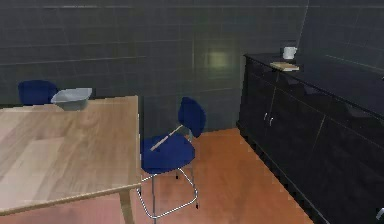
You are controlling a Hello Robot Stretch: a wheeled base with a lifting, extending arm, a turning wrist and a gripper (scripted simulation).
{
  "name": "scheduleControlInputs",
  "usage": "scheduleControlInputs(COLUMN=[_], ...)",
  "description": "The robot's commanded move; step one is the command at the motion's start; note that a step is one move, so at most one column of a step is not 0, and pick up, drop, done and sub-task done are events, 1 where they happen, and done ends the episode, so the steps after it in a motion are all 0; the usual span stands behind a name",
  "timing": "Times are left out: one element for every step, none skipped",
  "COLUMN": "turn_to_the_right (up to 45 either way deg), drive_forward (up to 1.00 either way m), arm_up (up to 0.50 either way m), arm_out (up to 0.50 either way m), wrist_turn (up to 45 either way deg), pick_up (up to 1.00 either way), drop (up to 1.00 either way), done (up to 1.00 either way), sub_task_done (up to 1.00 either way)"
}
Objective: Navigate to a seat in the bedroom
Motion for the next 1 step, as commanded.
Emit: scheduleControlInputs(turn_to_the_right=[0.0], drive_forward=[0.00], arm_up=[0.00], arm_out=[0.00], wrist_turn=[0.0], pick_up=[0.00], drop=[0.00], done=[1.00], sub_task_done=[0.00])
